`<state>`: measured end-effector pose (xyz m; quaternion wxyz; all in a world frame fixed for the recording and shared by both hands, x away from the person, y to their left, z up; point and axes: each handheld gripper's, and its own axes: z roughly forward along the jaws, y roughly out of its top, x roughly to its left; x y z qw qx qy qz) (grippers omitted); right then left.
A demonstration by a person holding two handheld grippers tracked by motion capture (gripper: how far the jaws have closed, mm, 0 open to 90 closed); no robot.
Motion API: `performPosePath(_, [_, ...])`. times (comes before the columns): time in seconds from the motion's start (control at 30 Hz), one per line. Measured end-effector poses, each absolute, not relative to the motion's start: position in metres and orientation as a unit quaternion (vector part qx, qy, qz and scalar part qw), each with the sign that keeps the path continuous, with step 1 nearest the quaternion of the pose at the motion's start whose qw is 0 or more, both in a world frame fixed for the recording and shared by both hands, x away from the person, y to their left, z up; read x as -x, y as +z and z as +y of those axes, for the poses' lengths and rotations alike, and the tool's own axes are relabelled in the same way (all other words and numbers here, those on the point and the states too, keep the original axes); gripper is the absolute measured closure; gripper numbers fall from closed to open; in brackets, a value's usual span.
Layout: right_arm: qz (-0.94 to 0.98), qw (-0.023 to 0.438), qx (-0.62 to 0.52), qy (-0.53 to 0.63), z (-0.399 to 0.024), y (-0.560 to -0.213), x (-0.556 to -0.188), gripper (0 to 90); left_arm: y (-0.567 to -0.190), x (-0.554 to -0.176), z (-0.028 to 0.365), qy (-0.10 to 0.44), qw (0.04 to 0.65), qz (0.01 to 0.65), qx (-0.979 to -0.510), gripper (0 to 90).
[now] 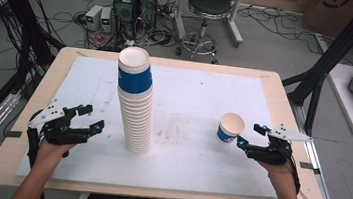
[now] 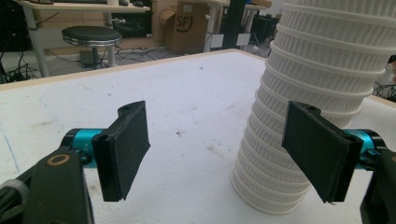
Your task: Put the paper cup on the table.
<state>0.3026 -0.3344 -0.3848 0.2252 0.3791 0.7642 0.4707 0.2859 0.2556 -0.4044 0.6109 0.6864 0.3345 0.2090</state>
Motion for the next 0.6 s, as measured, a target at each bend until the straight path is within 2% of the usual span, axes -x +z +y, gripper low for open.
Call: performPosePath(0.6, [0.751, 0.242, -0.380, 0.484, -0.330, -0.386, -0.288, 18.7, -0.408, -0.284, 0.258, 0.208, 0.611, 0.336, -0.686, 21.5])
